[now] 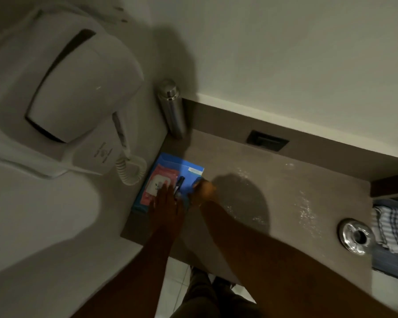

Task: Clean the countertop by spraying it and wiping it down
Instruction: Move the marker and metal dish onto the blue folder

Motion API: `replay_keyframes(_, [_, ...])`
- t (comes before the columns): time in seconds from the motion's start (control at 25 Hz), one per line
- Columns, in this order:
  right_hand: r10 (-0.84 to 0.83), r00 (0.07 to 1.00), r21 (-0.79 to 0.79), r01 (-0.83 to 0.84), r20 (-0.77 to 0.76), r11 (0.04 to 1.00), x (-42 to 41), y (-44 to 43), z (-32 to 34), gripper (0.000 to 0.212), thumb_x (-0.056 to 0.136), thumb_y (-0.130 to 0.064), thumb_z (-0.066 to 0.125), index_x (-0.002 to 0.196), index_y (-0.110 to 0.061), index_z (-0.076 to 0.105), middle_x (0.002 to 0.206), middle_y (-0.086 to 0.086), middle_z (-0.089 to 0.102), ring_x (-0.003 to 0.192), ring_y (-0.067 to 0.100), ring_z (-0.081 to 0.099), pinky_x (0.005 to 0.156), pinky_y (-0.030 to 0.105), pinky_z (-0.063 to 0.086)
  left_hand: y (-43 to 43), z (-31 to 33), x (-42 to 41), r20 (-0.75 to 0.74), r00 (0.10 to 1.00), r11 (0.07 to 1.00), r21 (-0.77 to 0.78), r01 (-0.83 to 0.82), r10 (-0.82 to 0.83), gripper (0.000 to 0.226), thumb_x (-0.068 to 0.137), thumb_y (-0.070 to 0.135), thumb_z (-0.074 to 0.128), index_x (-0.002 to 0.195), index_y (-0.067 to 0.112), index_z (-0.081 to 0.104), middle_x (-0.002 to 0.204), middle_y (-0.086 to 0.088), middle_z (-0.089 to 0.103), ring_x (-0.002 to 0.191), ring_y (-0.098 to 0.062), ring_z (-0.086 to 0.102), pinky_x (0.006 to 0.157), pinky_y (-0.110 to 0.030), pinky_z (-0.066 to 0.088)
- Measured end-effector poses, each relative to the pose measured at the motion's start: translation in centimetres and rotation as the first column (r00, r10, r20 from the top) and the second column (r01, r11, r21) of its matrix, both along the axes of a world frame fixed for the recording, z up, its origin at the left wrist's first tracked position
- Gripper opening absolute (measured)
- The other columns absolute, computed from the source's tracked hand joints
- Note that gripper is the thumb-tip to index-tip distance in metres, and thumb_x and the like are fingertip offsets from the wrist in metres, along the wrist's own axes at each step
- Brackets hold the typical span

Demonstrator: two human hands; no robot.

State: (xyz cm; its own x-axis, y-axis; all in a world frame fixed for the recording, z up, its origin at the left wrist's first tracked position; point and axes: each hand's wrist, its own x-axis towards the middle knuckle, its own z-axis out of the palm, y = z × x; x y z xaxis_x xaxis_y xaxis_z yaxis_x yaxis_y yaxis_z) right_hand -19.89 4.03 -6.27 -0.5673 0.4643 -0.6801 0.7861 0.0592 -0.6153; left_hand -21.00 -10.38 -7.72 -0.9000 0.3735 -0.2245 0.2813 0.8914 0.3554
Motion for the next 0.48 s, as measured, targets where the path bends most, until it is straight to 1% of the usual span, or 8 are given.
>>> replay_keyframes(0.04, [0.029, 0.999, 0.081, -0.028, -0.015, 0.996, 1.2, 0.4, 0.3, 0.020, 0.096, -0.014, 0.067, 0.115, -0.011, 0.070, 0.123, 0.015, 0.071, 0.120, 0.033, 0.067, 0.099, 0.033, 0.050, -0.1, 0.1, 0.3, -0.065, 0.998, 1.000, -0.015, 0.022, -0.023, 0.056, 0.103, 0.039, 0.038, 0.150, 0.009, 0.045, 0.156, -0.017, 0.045, 0.144, -0.036, 0.043, 0.113, -0.053, 0.038])
replay_keyframes(0.12, [0.031, 0.998, 0.203, -0.018, -0.062, 0.979, 5.6, 4.0, 1.5, 0.023, 0.099, -0.023, 0.064, 0.119, -0.013, 0.069, 0.120, 0.015, 0.073, 0.114, 0.033, 0.068, 0.097, 0.033, 0.051, 2.0, 0.1, 1.7, -0.191, 0.968, 0.985, 0.018, 0.169, -0.162, 0.059, 0.097, 0.039, 0.041, 0.146, 0.007, 0.051, 0.152, -0.018, 0.049, 0.140, -0.037, 0.048, 0.110, -0.054, 0.040])
replay_keyframes(0.16, [0.024, 0.999, 0.270, -0.011, -0.045, 0.963, 8.4, 6.3, 2.0, 0.028, 0.101, -0.029, 0.060, 0.124, -0.015, 0.067, 0.122, 0.013, 0.072, 0.115, 0.033, 0.067, 0.097, 0.034, 0.050, 3.4, -0.1, 2.5, -0.220, 0.946, 0.969, 0.022, 0.248, -0.237, 0.059, 0.097, 0.038, 0.042, 0.148, 0.009, 0.049, 0.155, -0.015, 0.046, 0.143, -0.034, 0.045, 0.114, -0.054, 0.037])
replay_keyframes(0.24, [-0.017, 0.999, 0.430, 0.001, 0.032, 0.903, 14.8, 11.5, 3.2, 0.039, 0.100, -0.037, 0.059, 0.135, -0.019, 0.062, 0.129, 0.010, 0.067, 0.121, 0.031, 0.062, 0.103, 0.036, 0.048, 7.4, -0.1, 4.8, -0.171, 0.895, 0.909, -0.005, 0.417, -0.412, 0.062, 0.101, 0.043, 0.036, 0.157, 0.018, 0.032, 0.165, -0.006, 0.031, 0.153, -0.024, 0.028, 0.123, -0.051, 0.025])
replay_keyframes(0.28, [-0.079, 0.996, 0.506, 0.050, 0.036, 0.861, 18.8, 14.0, 3.6, 0.045, 0.098, -0.038, 0.063, 0.137, -0.017, 0.061, 0.133, 0.011, 0.064, 0.124, 0.032, 0.060, 0.106, 0.037, 0.046, 9.8, 0.1, 6.3, -0.150, 0.846, 0.856, -0.016, 0.516, -0.512, 0.063, 0.101, 0.046, 0.032, 0.158, 0.020, 0.024, 0.167, -0.003, 0.025, 0.155, -0.021, 0.021, 0.125, -0.050, 0.021])
replay_keyframes(0.36, [-0.213, 0.976, 0.622, 0.144, 0.037, 0.770, 25.6, 18.0, 4.0, 0.062, 0.090, -0.041, 0.074, 0.142, -0.010, 0.060, 0.142, 0.018, 0.057, 0.133, 0.038, 0.054, 0.113, 0.041, 0.042, 13.8, 0.2, 9.3, -0.130, 0.715, 0.726, -0.070, 0.684, -0.687, 0.065, 0.101, 0.050, 0.026, 0.158, 0.021, 0.014, 0.168, -0.003, 0.020, 0.156, -0.021, 0.013, 0.126, -0.051, 0.019])
replay_keyframes(0.4, [-0.268, 0.959, 0.648, 0.149, 0.088, 0.747, 28.5, 19.8, 4.2, 0.074, 0.088, -0.047, 0.077, 0.147, -0.010, 0.055, 0.150, 0.020, 0.049, 0.140, 0.040, 0.047, 0.117, 0.043, 0.037, 15.5, 0.3, 10.7, -0.109, 0.651, 0.660, -0.093, 0.746, -0.751, 0.065, 0.101, 0.050, 0.023, 0.158, 0.022, 0.010, 0.169, -0.003, 0.017, 0.157, -0.021, 0.010, 0.126, -0.051, 0.017])
replay_keyframes(0.48, [-0.332, 0.912, 0.595, 0.132, 0.241, 0.793, 33.1, 22.4, 4.4, 0.096, 0.083, -0.061, 0.077, 0.160, -0.020, 0.037, 0.167, 0.018, 0.027, 0.154, 0.038, 0.028, 0.125, 0.049, 0.026, 18.3, 0.8, 13.7, -0.082, 0.555, 0.561, -0.112, 0.820, -0.828, 0.066, 0.102, 0.051, 0.021, 0.159, 0.023, 0.005, 0.169, -0.003, 0.010, 0.157, -0.023, 0.005, 0.126, -0.050, 0.012])
